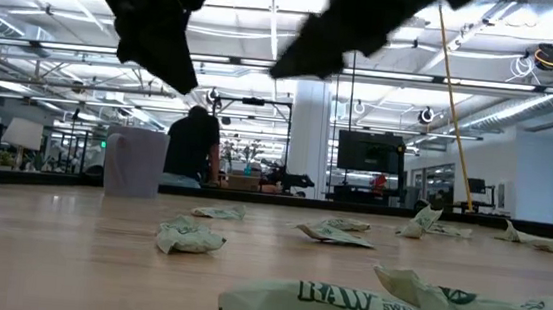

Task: Pick and place Stevia / Truvia into bins
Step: Put the stevia packet into the orange bin

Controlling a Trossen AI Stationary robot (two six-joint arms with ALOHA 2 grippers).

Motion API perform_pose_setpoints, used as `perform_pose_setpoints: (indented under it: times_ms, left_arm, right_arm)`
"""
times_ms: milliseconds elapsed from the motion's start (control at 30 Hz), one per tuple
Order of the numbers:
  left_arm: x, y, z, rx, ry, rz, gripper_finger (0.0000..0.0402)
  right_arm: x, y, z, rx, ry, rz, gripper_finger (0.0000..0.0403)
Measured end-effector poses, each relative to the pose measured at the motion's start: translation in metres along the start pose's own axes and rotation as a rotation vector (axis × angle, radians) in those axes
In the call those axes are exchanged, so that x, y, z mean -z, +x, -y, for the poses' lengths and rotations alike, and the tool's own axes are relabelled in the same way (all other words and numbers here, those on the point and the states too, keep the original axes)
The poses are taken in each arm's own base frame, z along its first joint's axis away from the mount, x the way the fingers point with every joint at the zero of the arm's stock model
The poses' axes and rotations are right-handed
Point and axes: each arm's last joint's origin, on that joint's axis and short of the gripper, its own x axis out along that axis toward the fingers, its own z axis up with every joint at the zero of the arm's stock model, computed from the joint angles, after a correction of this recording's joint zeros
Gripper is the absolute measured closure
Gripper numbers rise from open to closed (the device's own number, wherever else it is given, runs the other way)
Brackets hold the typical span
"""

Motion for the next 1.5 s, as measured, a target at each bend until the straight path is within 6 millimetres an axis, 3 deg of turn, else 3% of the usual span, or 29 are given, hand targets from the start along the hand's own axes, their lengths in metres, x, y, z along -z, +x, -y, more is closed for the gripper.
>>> perform_pose_setpoints:
  times_ms: [300,533,767,1000,1367,1500]
  left_arm:
    - [0.005,0.045,0.023,0.087,0.02,-0.028,0.0284]
    - [0.014,0.081,0.036,0.125,0.066,-0.04,0.0284]
    - [0.027,0.115,0.043,0.12,0.09,-0.052,0.0284]
    - [0.038,0.136,0.037,0.077,0.099,-0.107,0.0284]
    - [0.04,0.139,0.036,0.071,0.1,-0.125,0.0286]
    - [0.04,0.139,0.036,0.075,0.1,-0.129,0.0319]
  right_arm:
    - [0.058,-0.048,-0.002,0.001,-0.001,0.149,0.0268]
    - [0.083,-0.071,-0.002,0.002,-0.008,0.278,0.0268]
    - [0.092,-0.081,-0.003,0.0,-0.004,0.331,0.027]
    - [0.092,-0.08,-0.003,0.0,-0.002,0.328,0.0271]
    - [0.092,-0.08,-0.003,-0.003,0.019,0.325,0.0273]
    - [0.092,-0.08,-0.003,-0.003,0.019,0.325,0.0273]
